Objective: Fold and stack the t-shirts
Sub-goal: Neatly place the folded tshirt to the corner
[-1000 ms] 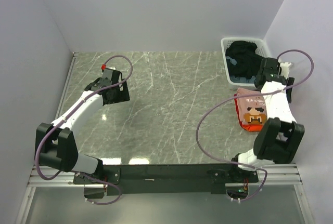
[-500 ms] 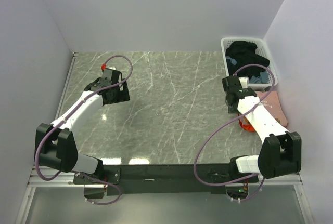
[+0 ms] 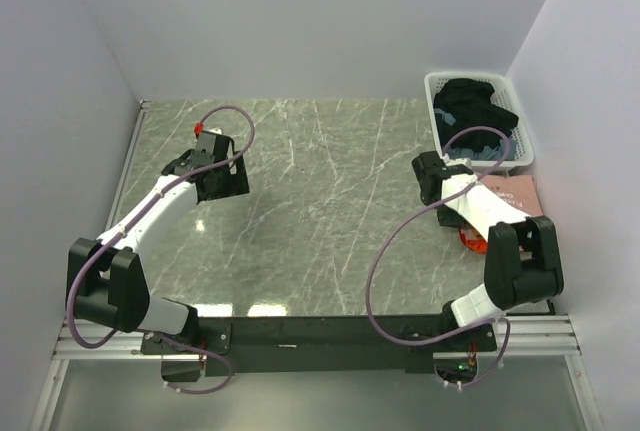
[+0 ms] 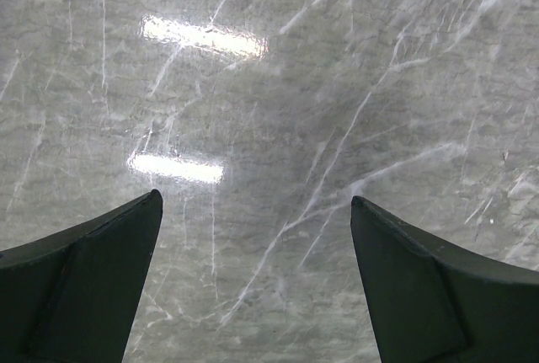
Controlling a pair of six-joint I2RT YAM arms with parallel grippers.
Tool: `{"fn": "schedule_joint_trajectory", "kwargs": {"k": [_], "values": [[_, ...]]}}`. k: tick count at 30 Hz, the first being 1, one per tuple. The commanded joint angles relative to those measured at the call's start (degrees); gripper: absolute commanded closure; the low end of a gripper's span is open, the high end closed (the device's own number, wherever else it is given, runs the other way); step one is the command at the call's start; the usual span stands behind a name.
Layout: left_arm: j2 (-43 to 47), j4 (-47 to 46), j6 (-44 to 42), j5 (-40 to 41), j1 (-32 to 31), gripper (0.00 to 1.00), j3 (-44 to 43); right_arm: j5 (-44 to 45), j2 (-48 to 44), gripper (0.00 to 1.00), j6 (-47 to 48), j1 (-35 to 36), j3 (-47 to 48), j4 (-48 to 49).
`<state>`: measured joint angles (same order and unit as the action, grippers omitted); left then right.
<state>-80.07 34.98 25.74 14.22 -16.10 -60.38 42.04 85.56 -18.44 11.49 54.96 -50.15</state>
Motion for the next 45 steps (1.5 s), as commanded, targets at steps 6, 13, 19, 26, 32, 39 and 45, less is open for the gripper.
{"fn": "schedule_joint_trajectory", "kwargs": {"k": [6, 13, 19, 26, 32, 39, 45], "values": [[2.47, -0.7, -0.34, -0.59, 0.19, 0.01, -0.09, 7.87, 5.58, 0.61, -3.54, 0.38, 3.14, -3.37], [2.64, -0.7, -0.42, -0.59, 0.19, 0.01, -0.09, 7.18, 6.03, 0.89, -2.22, 0.29, 4.01, -4.25], [2.47, -0.7, -0.51, -0.68, 0.19, 0.01, -0.18, 3.67, 5.14, 1.0, -1.43, 0.29, 8.05, -8.56], [2.03, -0.62, -0.6, -0.6, 0.19, 0.01, -0.09, 0.59, 9.35, 0.98, -3.36, 0.2, 10.87, -12.16], [1.76, -0.62, -0.6, -0.51, 0.19, 0.01, -0.18, -2.31, 9.8, 0.77, -3.45, -1.11, 11.4, -12.78], [1.59, -0.7, -0.69, -1.12, 0.19, 0.01, -0.18, -10.12, 3.84, 0.54, -1.69, -1.2, 13.15, -12.0], [1.41, -0.88, -0.6, -1.12, 0.19, 0.01, -0.18, -19.36, -6.71, 0.47, -1.34, -3.91, 14.92, 2.22]]}}
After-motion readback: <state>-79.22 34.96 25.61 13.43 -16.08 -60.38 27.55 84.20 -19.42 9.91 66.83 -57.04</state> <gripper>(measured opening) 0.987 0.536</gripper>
